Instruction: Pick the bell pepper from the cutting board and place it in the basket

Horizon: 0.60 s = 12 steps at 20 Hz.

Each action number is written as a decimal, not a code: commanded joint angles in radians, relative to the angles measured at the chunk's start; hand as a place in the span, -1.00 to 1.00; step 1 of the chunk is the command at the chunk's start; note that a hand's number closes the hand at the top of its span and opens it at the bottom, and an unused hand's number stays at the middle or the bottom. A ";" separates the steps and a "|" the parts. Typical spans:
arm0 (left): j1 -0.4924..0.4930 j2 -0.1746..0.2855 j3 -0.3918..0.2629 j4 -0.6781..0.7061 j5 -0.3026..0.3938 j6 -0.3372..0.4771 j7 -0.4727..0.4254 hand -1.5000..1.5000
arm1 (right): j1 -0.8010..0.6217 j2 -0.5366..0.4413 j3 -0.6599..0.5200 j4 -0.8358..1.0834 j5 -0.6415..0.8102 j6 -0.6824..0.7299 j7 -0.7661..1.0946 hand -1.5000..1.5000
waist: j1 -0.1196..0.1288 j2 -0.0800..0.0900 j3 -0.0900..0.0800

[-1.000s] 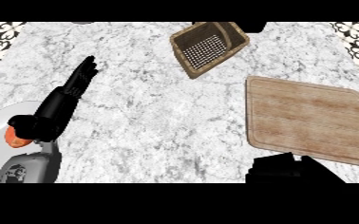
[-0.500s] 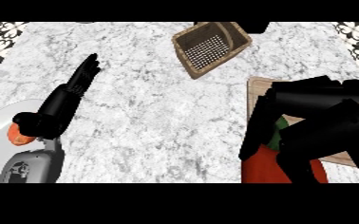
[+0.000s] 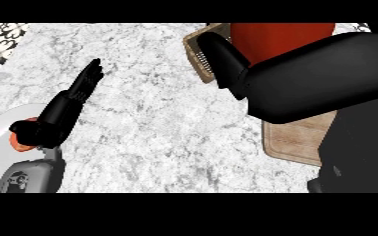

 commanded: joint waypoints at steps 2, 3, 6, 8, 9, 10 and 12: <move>-0.022 0.006 0.008 0.011 0.001 -0.005 0.006 0.00 | -0.123 -0.071 -0.074 0.232 0.015 -0.043 -0.080 1.00 | -0.004 0.001 0.001; -0.016 -0.006 0.000 0.057 -0.025 0.010 -0.044 0.00 | -0.135 -0.093 -0.082 0.316 0.034 -0.045 -0.148 1.00 | 0.000 0.005 0.000; -0.014 -0.020 -0.012 0.000 -0.016 0.013 -0.012 0.00 | -0.086 -0.127 -0.094 0.379 0.013 -0.032 -0.237 1.00 | -0.004 0.001 0.001; -0.044 0.000 0.014 0.045 0.001 -0.003 0.000 0.00 | -0.079 -0.144 -0.087 0.496 0.040 -0.038 -0.357 1.00 | 0.001 0.006 0.001; 0.016 -0.019 -0.013 0.046 -0.023 0.000 -0.059 0.00 | -0.131 -0.151 -0.099 0.542 0.032 -0.049 -0.353 1.00 | 0.001 0.004 0.001; 0.029 -0.031 -0.031 -0.032 -0.035 0.022 0.006 0.00 | -0.065 -0.127 -0.071 0.499 0.021 -0.040 -0.358 1.00 | -0.002 0.000 0.001; -0.047 -0.009 0.013 0.053 -0.008 0.006 -0.006 0.00 | -0.089 -0.142 -0.072 0.577 0.051 -0.071 -0.416 1.00 | -0.006 0.002 0.001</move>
